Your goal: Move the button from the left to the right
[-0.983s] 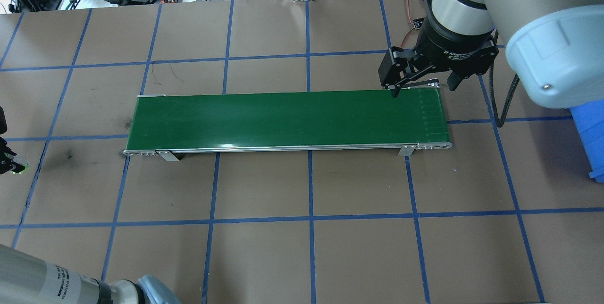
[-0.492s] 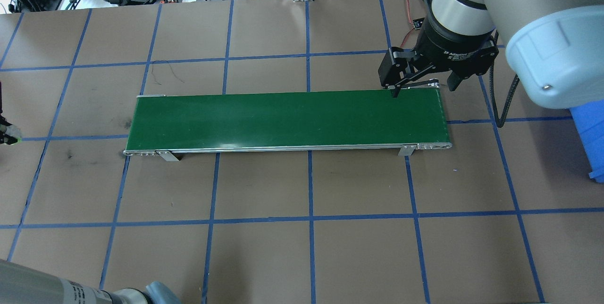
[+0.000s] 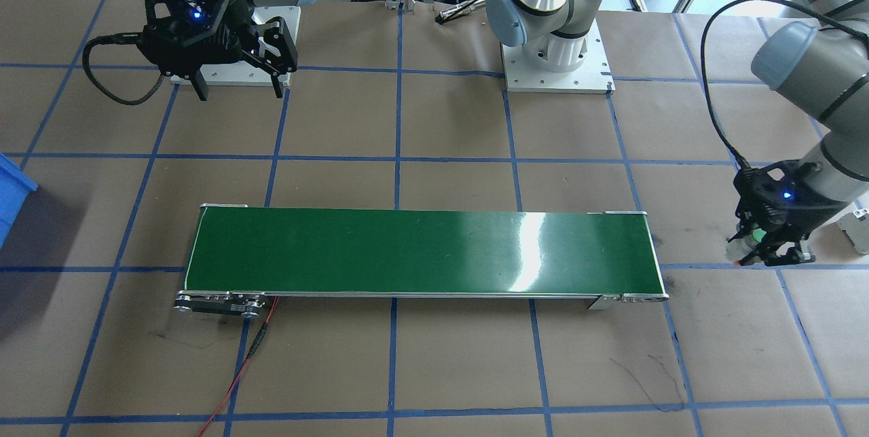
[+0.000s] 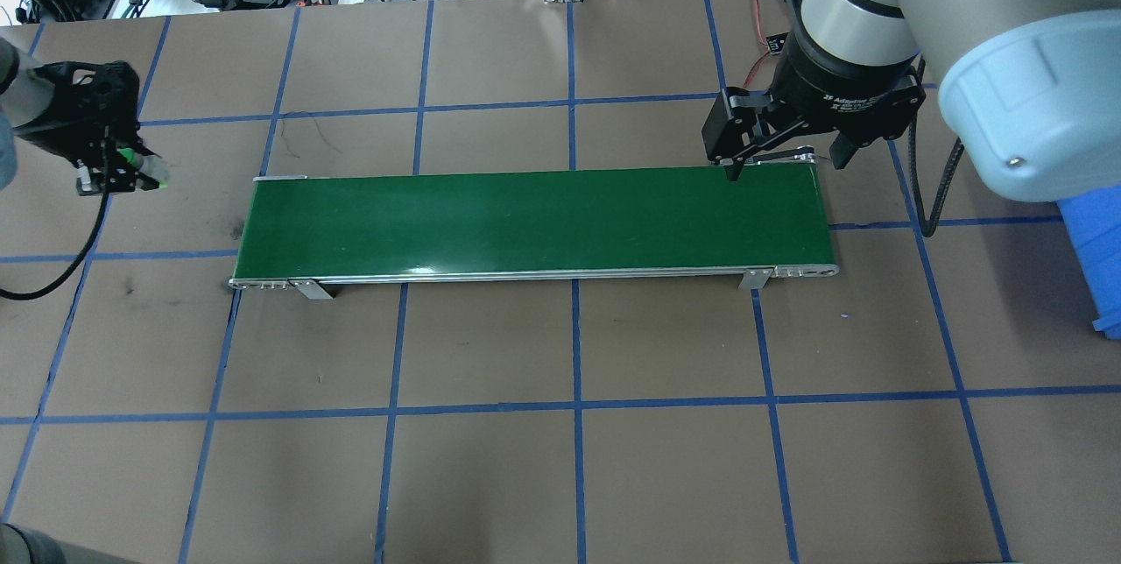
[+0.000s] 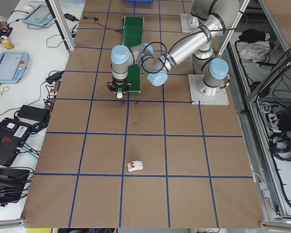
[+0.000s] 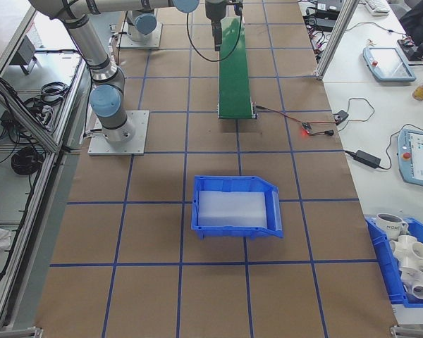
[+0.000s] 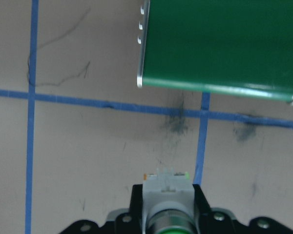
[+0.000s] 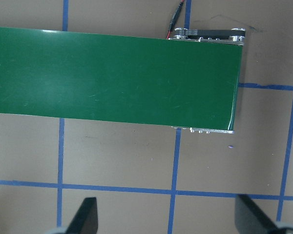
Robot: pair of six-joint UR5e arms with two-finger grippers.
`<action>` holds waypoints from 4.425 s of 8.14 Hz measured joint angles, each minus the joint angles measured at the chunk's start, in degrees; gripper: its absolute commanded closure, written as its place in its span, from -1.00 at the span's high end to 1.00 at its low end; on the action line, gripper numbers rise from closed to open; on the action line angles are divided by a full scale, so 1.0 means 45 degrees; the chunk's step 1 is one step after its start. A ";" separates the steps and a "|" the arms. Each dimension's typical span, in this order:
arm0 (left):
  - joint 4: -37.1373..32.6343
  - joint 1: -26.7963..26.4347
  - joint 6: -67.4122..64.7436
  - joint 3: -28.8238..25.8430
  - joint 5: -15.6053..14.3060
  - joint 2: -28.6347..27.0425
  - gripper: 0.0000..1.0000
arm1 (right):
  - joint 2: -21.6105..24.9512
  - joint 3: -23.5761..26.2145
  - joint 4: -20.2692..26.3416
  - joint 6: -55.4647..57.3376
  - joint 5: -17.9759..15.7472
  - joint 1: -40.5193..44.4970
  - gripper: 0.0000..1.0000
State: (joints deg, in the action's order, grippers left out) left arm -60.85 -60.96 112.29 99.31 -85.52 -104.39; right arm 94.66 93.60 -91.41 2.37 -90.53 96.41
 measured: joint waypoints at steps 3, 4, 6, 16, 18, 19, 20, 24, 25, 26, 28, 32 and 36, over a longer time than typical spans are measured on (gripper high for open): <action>-0.0120 -0.2208 -0.2338 0.0068 0.0104 0.0306 -1.00 | 0.0000 0.0000 0.0001 0.0001 -0.0007 0.0000 1.00; -0.0220 -0.2544 -0.2085 0.0159 0.0100 0.0308 -1.00 | 0.0000 0.0000 0.0000 0.0001 -0.0007 0.0000 1.00; -0.0339 -0.3092 -0.0885 0.0847 0.0083 0.0361 -1.00 | 0.0000 0.0000 0.0000 0.0000 -0.0007 0.0000 1.00; -0.0393 -0.3416 -0.0295 0.1463 -0.0328 0.0164 -0.81 | -0.0003 0.0015 -0.0015 0.0112 0.0020 0.0020 1.00; -0.0386 -0.3436 -0.0357 0.1569 -0.0393 0.0158 -0.81 | -0.0001 0.0017 -0.0019 0.0116 0.0020 0.0020 1.00; -0.0373 -0.3459 -0.0366 0.1674 -0.0385 0.0155 -0.80 | -0.0001 0.0019 -0.0019 0.0109 0.0020 0.0020 1.00; -0.0355 -0.3482 -0.0365 0.1786 -0.0401 0.0152 -0.75 | -0.0001 0.0020 -0.0019 0.0103 0.0020 0.0020 1.00; -0.0256 -0.3502 -0.0469 0.1918 -0.0348 0.0073 -0.04 | -0.0001 0.0016 -0.0019 0.0098 0.0020 0.0019 1.00; -0.0250 -0.3503 -0.0585 0.1918 -0.0327 0.0023 0.99 | -0.0006 0.0017 -0.0019 0.0098 0.0020 0.0019 1.00; -0.0242 -0.3503 -0.0689 0.1918 -0.0310 -0.0033 1.00 | -0.0006 0.0019 -0.0019 0.0098 0.0020 0.0020 1.00; -0.0228 -0.3503 -0.0757 0.1916 -0.0298 -0.0105 1.00 | -0.0010 0.0020 -0.0019 0.0098 0.0020 0.0020 1.00; -0.0213 -0.3503 -0.0790 0.1900 -0.0319 -0.0133 1.00 | -0.0019 0.0020 -0.0027 0.0088 0.0020 0.0020 1.00; 0.0848 -0.3518 -0.0810 0.1832 -0.0368 0.0259 1.00 | -0.0077 -0.0008 -0.0207 -0.0056 -0.0084 0.0013 1.00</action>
State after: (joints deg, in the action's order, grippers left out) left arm -57.03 -76.79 108.65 107.56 -87.18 -103.22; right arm 94.31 93.57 -92.34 2.12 -90.91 96.47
